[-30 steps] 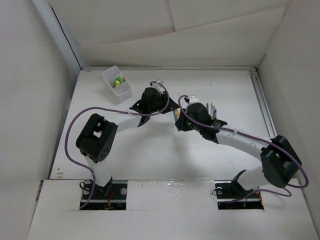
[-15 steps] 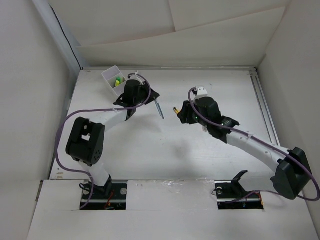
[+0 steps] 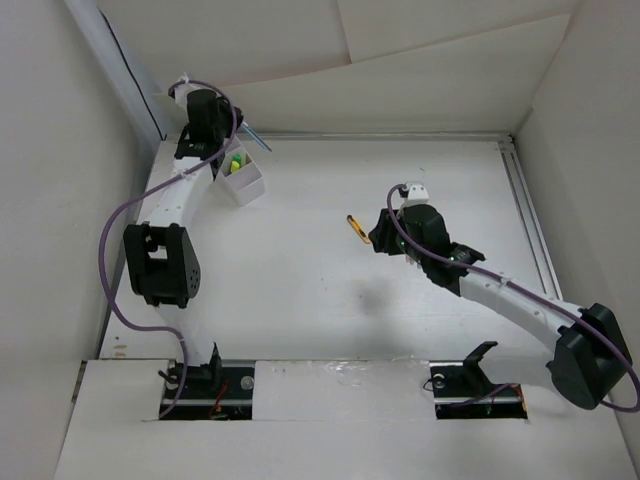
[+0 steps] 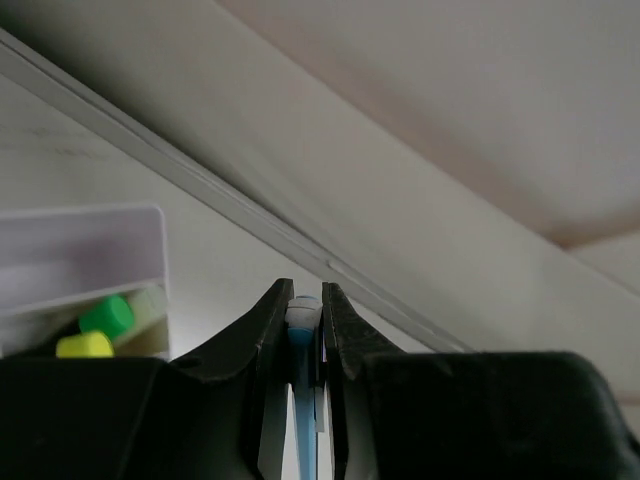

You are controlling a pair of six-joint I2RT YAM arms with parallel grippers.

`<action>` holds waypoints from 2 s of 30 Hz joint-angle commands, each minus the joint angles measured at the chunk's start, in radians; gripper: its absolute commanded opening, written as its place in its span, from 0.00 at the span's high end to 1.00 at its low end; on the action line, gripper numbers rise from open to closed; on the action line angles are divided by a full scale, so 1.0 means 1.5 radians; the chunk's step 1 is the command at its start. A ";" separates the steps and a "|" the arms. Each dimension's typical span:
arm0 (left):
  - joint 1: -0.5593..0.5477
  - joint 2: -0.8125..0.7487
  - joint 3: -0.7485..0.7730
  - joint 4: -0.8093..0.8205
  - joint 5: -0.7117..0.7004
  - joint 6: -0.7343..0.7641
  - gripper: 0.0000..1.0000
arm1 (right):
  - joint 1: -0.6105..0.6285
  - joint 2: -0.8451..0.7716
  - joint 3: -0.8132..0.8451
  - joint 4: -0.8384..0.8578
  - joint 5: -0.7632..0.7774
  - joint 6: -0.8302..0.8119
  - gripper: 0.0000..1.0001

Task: Sort the stationery into containers
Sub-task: Pick up the pen from the center of the board, then place the pen in the storage box.

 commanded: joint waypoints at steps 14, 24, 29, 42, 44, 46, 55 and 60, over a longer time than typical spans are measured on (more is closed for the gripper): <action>0.032 0.134 0.223 -0.100 -0.313 0.166 1.00 | 0.009 0.016 0.017 0.053 -0.061 -0.005 0.50; 0.032 0.213 0.312 -0.053 -0.383 0.253 1.00 | 0.015 0.035 0.030 0.053 -0.080 -0.011 0.50; 0.032 0.250 0.353 -0.047 -0.396 0.278 1.00 | 0.015 0.035 0.030 0.053 -0.080 -0.017 0.50; 0.032 0.263 0.297 0.036 -0.422 0.313 1.00 | 0.015 0.057 0.036 0.059 -0.080 -0.017 0.50; 0.032 0.263 0.291 0.053 -0.422 0.330 1.00 | 0.015 0.057 0.036 0.059 -0.074 -0.023 0.50; 0.032 0.270 0.291 0.053 -0.422 0.330 1.00 | 0.015 0.057 0.036 0.059 -0.063 -0.023 0.50; 0.012 0.239 0.197 0.093 -0.430 0.329 0.87 | 0.015 0.108 0.042 0.066 -0.038 -0.023 0.49; 0.012 0.227 0.173 0.097 -0.430 0.323 0.75 | 0.015 0.133 0.050 0.059 -0.015 -0.023 0.44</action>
